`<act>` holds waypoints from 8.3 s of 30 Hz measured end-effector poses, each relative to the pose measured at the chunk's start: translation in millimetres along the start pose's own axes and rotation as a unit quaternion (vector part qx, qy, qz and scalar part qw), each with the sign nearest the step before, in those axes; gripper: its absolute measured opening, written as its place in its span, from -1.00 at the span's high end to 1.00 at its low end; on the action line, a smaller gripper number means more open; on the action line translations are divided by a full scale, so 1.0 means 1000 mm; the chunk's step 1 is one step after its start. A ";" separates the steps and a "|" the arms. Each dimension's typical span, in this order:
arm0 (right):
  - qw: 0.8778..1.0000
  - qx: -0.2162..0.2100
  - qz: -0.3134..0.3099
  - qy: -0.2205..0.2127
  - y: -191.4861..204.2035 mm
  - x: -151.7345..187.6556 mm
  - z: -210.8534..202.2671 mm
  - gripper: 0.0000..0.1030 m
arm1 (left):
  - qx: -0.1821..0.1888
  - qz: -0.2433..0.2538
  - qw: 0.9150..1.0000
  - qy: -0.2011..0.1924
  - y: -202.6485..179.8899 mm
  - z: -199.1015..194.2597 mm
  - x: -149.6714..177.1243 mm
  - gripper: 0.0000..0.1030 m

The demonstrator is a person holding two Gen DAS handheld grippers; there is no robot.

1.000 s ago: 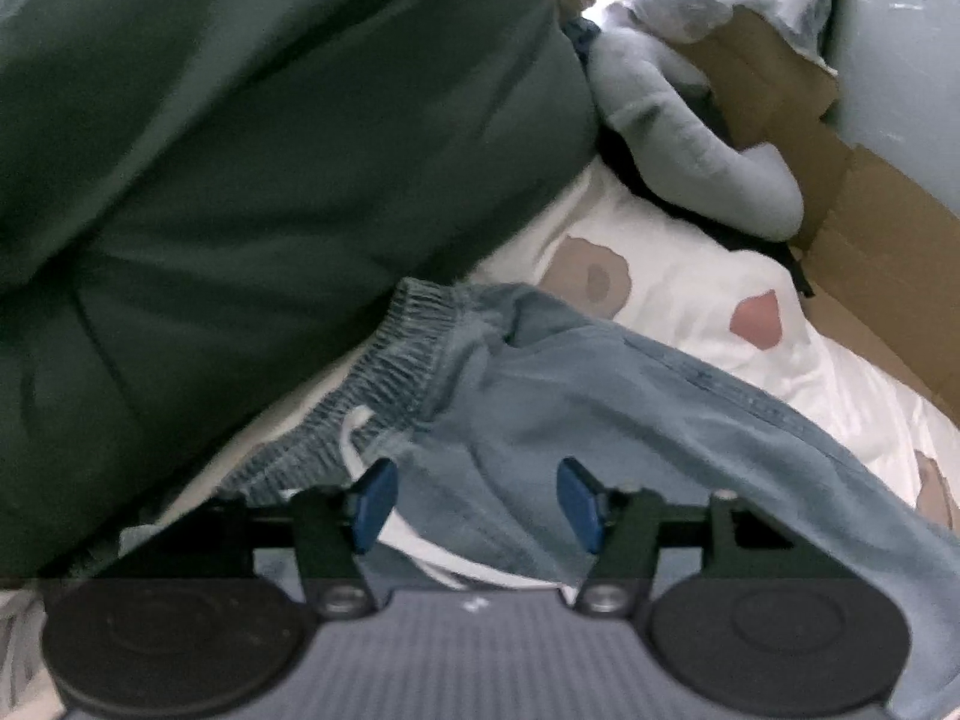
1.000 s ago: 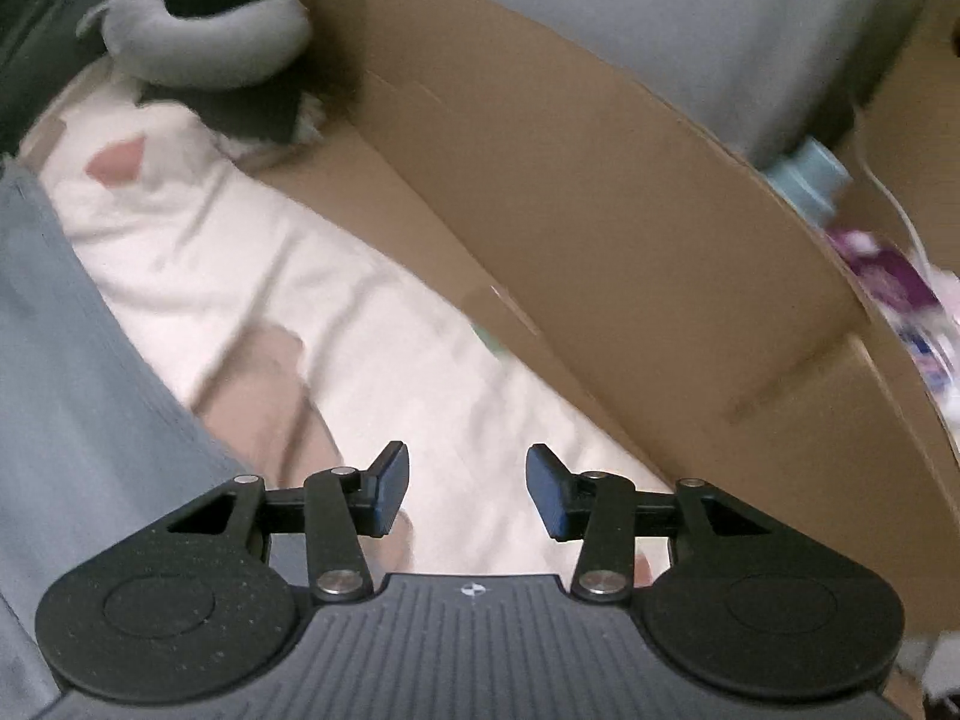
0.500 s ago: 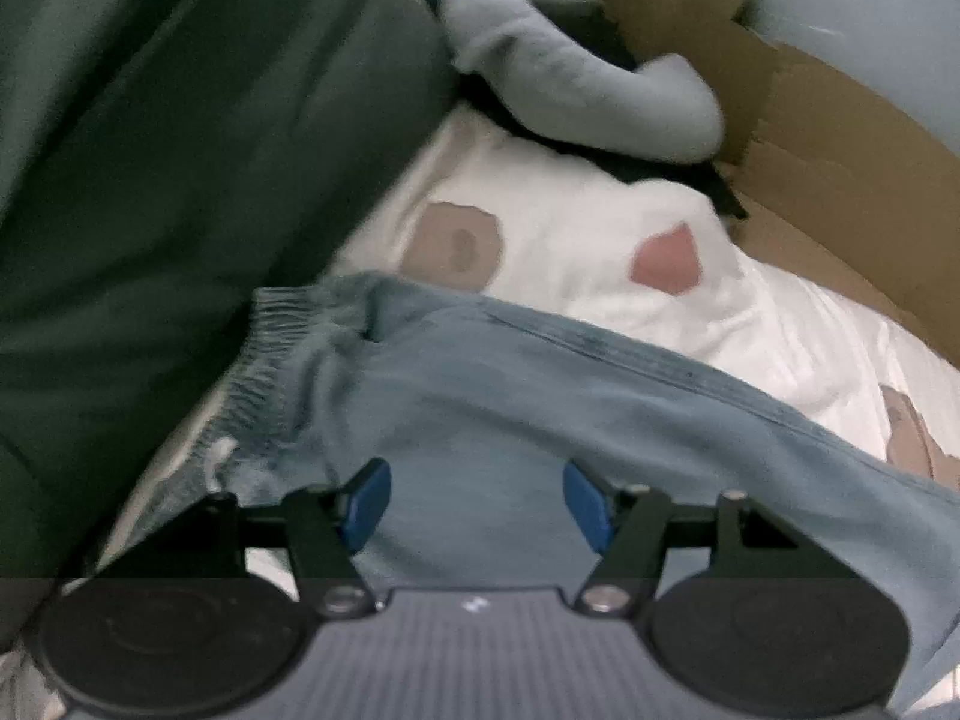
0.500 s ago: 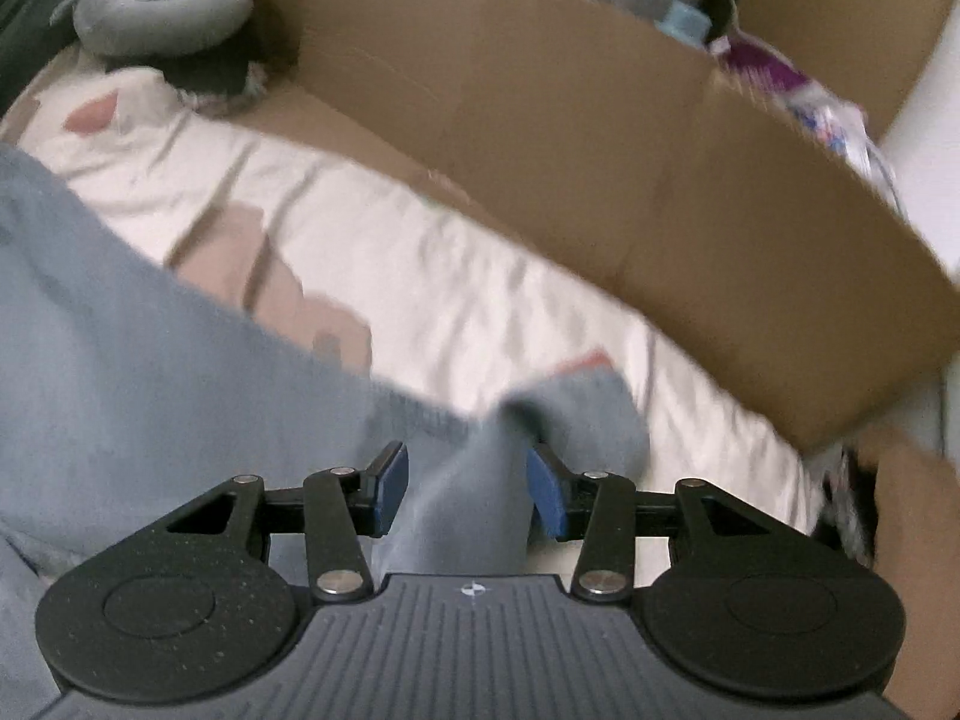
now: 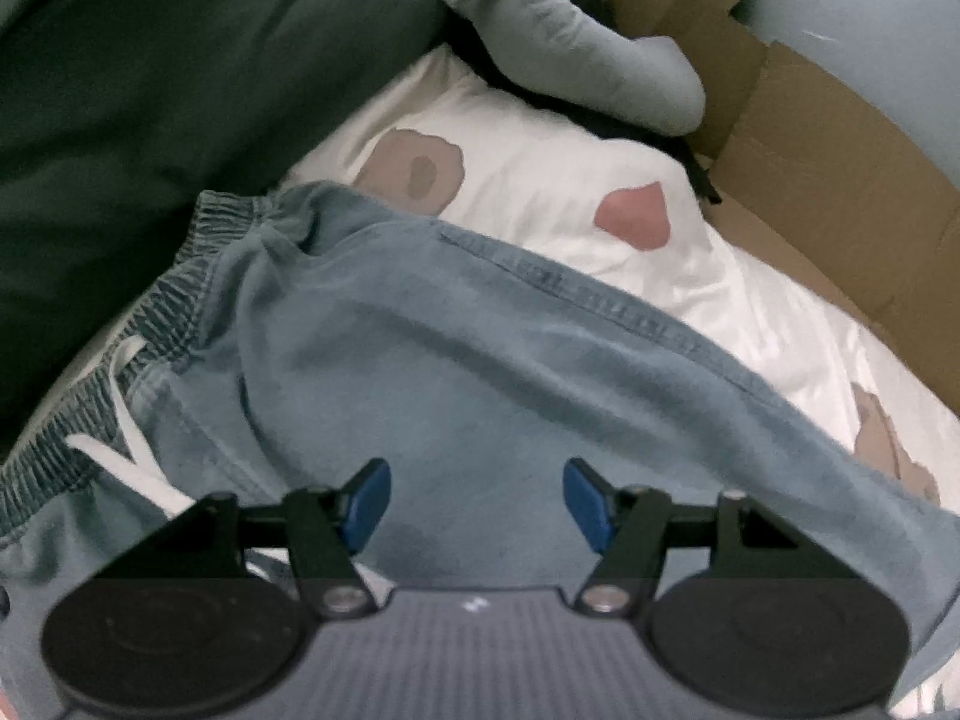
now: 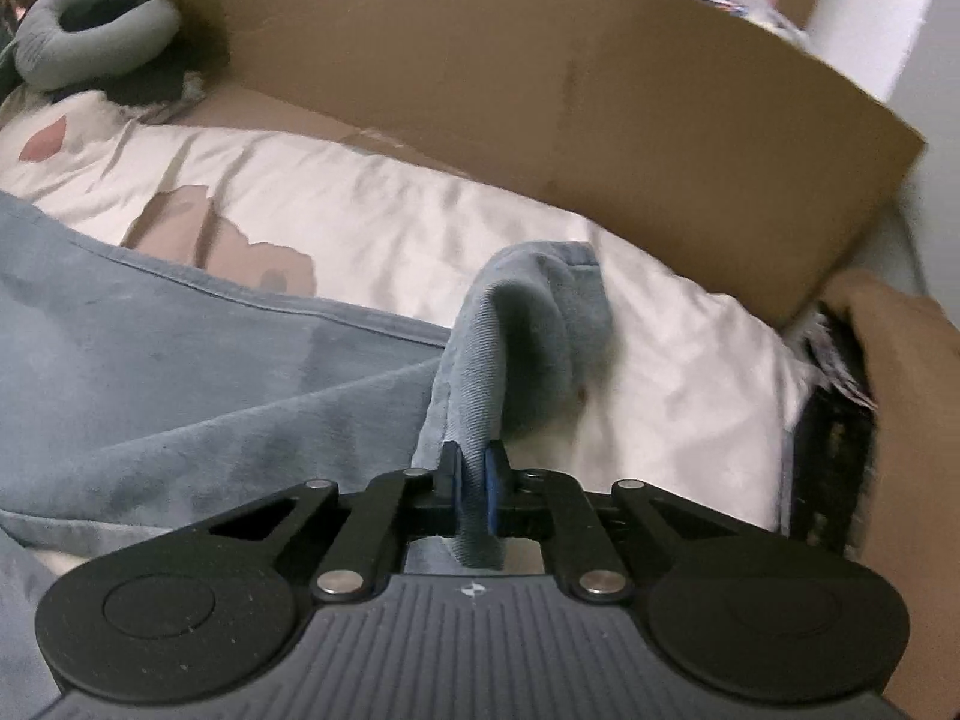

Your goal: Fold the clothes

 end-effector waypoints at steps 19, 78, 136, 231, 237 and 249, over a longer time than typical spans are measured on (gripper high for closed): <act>0.984 0.058 0.156 0.058 -0.053 0.091 -0.033 0.88 | -0.006 0.000 1.000 0.007 -0.003 0.005 0.000 -0.30; 0.994 0.045 0.095 -0.009 -0.108 0.000 0.072 0.02 | 0.002 -0.066 0.997 -0.045 -0.003 0.048 -0.160 -0.24; 0.989 0.095 0.027 -0.109 -0.116 -0.065 0.028 0.77 | 0.030 -0.216 0.976 -0.006 0.003 0.072 -0.116 0.98; 0.991 -0.113 -0.064 -0.043 0.248 -0.183 0.148 0.18 | -0.064 -0.024 0.998 0.009 0.065 0.140 -0.139 0.99; 0.993 -0.096 -0.048 -0.055 0.250 -0.194 0.156 0.18 | -0.076 -0.030 0.997 0.004 0.068 0.138 -0.141 0.99; 0.992 -0.122 -0.021 -0.029 0.244 -0.210 0.157 0.19 | -0.042 -0.036 0.998 -0.023 0.067 0.050 -0.110 0.75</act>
Point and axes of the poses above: each gripper's, at about its wrist camera, not at the fingertips, and z roughly the way its jaws point, y to its left, x to its underside, the point moved 9 cm from there along z, roughly the way its jaws point, and after that the axes turned 6 degrees about -z, right-handed, at the moved point
